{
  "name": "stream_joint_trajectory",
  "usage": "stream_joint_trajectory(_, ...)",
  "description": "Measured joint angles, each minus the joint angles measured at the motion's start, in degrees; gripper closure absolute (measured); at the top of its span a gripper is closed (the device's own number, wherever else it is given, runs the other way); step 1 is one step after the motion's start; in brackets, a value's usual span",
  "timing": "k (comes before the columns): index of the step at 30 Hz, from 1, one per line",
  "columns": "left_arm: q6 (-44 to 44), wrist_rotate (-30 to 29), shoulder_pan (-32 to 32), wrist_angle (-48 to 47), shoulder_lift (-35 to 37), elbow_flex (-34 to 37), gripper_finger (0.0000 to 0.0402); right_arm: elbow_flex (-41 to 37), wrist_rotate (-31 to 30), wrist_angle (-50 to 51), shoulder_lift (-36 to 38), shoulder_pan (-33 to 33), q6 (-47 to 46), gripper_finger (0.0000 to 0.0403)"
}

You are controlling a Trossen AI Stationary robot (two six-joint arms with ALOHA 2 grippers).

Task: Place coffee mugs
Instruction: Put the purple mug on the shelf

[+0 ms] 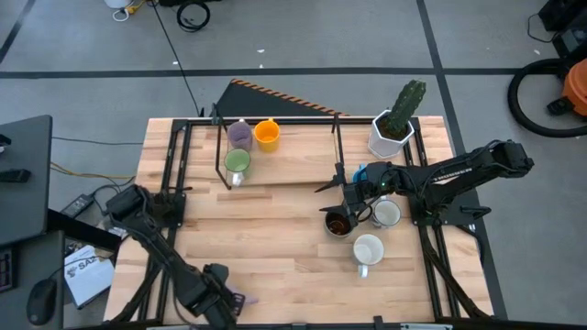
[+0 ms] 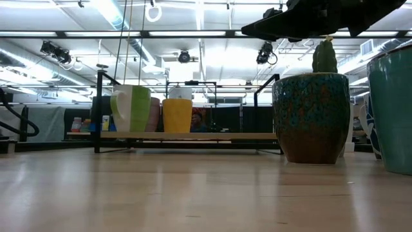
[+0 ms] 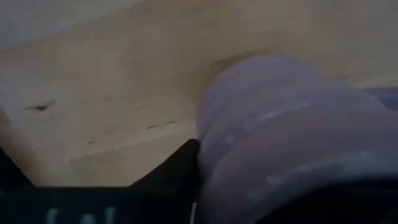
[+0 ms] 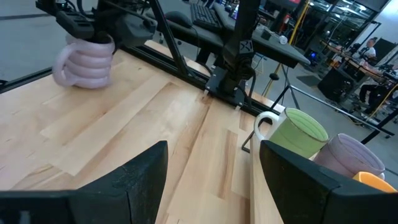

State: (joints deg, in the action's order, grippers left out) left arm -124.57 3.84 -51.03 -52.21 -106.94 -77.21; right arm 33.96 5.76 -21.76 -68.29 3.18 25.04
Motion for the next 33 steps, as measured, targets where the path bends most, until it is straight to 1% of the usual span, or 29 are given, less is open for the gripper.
stream_joint_trajectory(5,3.90,0.93,2.33,-0.80,0.00,-0.02,0.0351,0.02,0.00,0.02,0.00,0.00,-0.01,0.0142)
stream_joint_trajectory(6,5.29,1.11,2.86,-1.23,0.04,-0.02,0.0359,0.02,0.00,0.02,0.00,0.00,-0.02,0.0142)
stream_joint_trajectory(10,10.44,0.94,5.08,-2.70,0.04,-0.03,0.0360,0.02,0.00,0.00,0.00,0.00,-0.02,0.0142)
stream_joint_trajectory(15,22.31,1.89,9.72,-4.50,0.43,-0.02,0.0359,0.01,0.00,0.02,0.00,0.00,-0.68,0.0142)
stream_joint_trajectory(20,41.17,4.04,17.80,-7.91,2.16,-0.02,0.0354,0.01,1.50,0.42,0.00,0.05,-1.86,0.0142)
stream_joint_trajectory(24,58.31,3.79,24.73,-10.60,3.72,-0.02,0.0352,-0.01,2.32,1.69,0.00,0.09,-3.61,0.0142)
stream_joint_trajectory(29,79.54,2.31,31.60,-11.94,5.70,-0.02,0.0350,-0.01,2.93,3.77,0.00,0.10,-5.55,0.0142)
stream_joint_trajectory(33,97.57,-1.11,33.51,-13.96,6.58,-0.09,0.0349,-0.01,2.90,6.49,0.00,0.11,-7.74,0.0142)
